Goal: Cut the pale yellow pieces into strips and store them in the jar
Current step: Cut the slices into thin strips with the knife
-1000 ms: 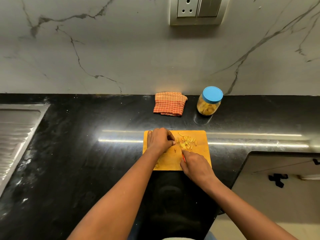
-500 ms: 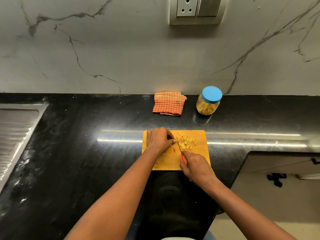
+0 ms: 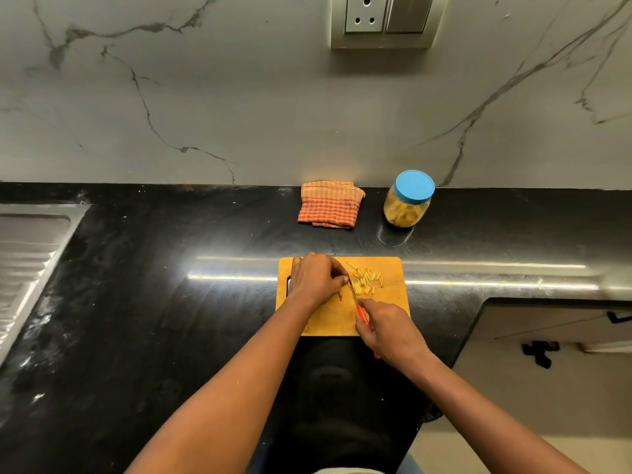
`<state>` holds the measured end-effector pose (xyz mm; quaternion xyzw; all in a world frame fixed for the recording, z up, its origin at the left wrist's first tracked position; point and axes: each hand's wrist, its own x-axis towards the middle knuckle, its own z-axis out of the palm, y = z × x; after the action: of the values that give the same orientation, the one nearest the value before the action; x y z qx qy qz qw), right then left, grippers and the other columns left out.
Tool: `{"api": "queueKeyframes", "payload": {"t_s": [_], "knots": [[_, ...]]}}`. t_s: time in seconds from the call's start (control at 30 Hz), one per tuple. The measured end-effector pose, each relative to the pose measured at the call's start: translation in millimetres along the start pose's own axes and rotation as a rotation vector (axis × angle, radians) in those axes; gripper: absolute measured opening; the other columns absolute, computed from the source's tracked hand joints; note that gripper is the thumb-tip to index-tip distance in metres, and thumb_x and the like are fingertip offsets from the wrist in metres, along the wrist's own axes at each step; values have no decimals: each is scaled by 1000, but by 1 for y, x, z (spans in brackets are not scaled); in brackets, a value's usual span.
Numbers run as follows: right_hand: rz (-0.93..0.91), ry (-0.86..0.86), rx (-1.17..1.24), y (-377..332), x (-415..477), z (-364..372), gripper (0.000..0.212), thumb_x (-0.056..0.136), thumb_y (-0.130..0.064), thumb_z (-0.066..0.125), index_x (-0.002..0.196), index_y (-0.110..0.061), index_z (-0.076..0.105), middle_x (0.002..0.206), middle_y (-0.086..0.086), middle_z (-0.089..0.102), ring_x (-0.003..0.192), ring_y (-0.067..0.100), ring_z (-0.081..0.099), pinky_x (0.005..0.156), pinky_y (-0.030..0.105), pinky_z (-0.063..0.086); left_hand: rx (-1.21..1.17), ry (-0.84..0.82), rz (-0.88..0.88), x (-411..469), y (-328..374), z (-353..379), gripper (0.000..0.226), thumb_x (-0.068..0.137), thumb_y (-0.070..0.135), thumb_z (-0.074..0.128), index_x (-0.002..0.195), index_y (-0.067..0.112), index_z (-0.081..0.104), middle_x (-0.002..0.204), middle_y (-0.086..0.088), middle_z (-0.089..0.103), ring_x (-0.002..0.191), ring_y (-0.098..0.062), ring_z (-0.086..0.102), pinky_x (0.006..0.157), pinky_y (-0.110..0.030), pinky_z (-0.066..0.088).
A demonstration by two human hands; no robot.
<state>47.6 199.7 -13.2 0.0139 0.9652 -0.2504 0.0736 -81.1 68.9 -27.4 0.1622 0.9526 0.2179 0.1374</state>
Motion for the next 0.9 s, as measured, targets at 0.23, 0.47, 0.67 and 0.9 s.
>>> {"api": "queueKeyframes", "payload": {"t_s": [0.23,0.47,0.67,0.9], "knots": [[-36,-17,-8,1,-2,-2,44,98,-35,50,139,-18,50,110,1,69,93,15,63,79,24,49,-52,-53,-68,7,-2,-1,15,82,38,76,94,30,77,92,11,73,91,-10,62,95,-39,44],[-19,-21,-23,7,-8,-2,46,98,-38,48,141,-22,47,107,-1,68,90,13,62,76,22,49,-46,-79,-70,9,-1,0,16,82,37,75,97,32,76,97,13,72,97,-10,60,96,-39,40],[0,10,9,11,-16,-4,46,97,-40,50,140,-25,48,107,-3,68,88,11,62,76,21,48,-60,-102,-68,10,-2,-1,16,84,35,74,100,34,76,101,13,72,98,-10,59,95,-39,40],[-39,-24,28,15,-34,1,45,97,-41,50,139,-23,51,109,-5,68,91,12,63,78,23,51,-50,-74,-77,10,-1,0,10,82,36,73,91,33,76,92,14,71,95,-10,58,91,-36,35]]}}
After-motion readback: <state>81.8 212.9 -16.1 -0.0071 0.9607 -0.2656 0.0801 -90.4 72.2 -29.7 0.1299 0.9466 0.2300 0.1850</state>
